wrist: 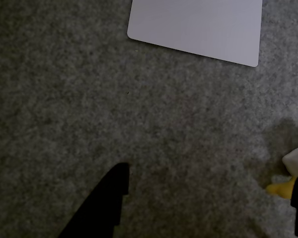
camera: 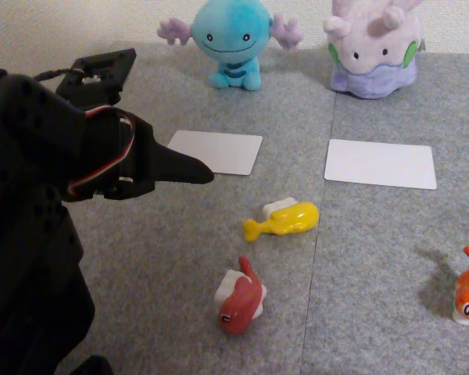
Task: Wooper wants to eat egg sudhi, and Goomy wants to eat shrimp sushi
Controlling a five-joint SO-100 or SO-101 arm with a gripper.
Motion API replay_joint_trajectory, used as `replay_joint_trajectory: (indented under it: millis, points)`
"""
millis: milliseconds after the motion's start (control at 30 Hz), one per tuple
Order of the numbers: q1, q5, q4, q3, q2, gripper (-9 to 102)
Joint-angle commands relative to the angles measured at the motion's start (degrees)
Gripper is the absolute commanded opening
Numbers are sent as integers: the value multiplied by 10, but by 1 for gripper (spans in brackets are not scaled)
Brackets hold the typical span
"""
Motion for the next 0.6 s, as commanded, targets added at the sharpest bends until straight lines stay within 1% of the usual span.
replay_joint_trajectory:
  millis: [0, 567]
  points:
    - [6, 4, 0, -4, 5, 38]
    - [6, 3, -11, -4, 5, 38]
